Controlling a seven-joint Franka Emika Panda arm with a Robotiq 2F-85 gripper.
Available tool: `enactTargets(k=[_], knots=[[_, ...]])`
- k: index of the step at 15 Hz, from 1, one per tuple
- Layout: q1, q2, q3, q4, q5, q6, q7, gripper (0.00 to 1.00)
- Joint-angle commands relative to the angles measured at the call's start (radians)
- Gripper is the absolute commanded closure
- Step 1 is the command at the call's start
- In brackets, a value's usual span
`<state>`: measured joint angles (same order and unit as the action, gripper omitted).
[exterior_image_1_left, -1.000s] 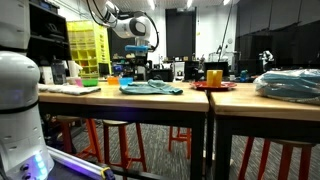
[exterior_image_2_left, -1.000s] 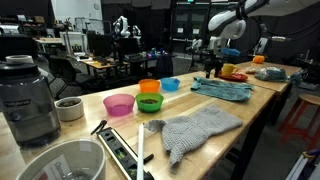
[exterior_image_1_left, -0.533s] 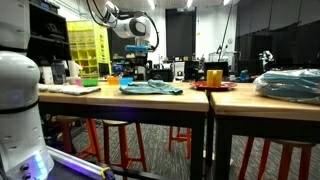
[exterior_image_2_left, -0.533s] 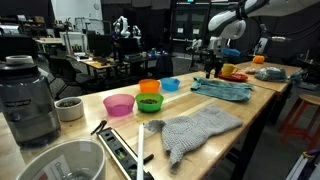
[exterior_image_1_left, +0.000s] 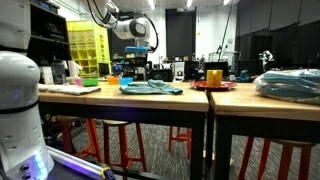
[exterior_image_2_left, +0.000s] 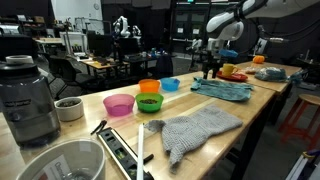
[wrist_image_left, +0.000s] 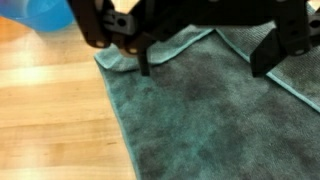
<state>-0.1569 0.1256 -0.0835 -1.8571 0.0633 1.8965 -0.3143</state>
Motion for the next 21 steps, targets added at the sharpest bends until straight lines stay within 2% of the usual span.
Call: enactTargets(k=[1,3,7,11,15,16,18,19,21], knots=[[0.026,0.018,0.011,0.015,0.027,0.065,0.055,0.0],[0.04,0.037,0.02,0.025,0.029,0.118,0.087,0.0],[0.07,0.075,0.022,0.039,-0.049,0.226,0.174,0.0],[0.078,0.111,0.009,0.069,-0.143,0.252,0.245,0.0],[0.072,0.143,-0.002,0.102,-0.184,0.261,0.276,0.0],[0.072,0.151,-0.004,0.11,-0.188,0.26,0.282,0.04],[0.073,0.168,-0.008,0.126,-0.195,0.256,0.289,0.29],[0.073,0.175,-0.01,0.13,-0.199,0.257,0.292,0.29],[0.074,0.186,-0.014,0.139,-0.214,0.256,0.303,0.42]])
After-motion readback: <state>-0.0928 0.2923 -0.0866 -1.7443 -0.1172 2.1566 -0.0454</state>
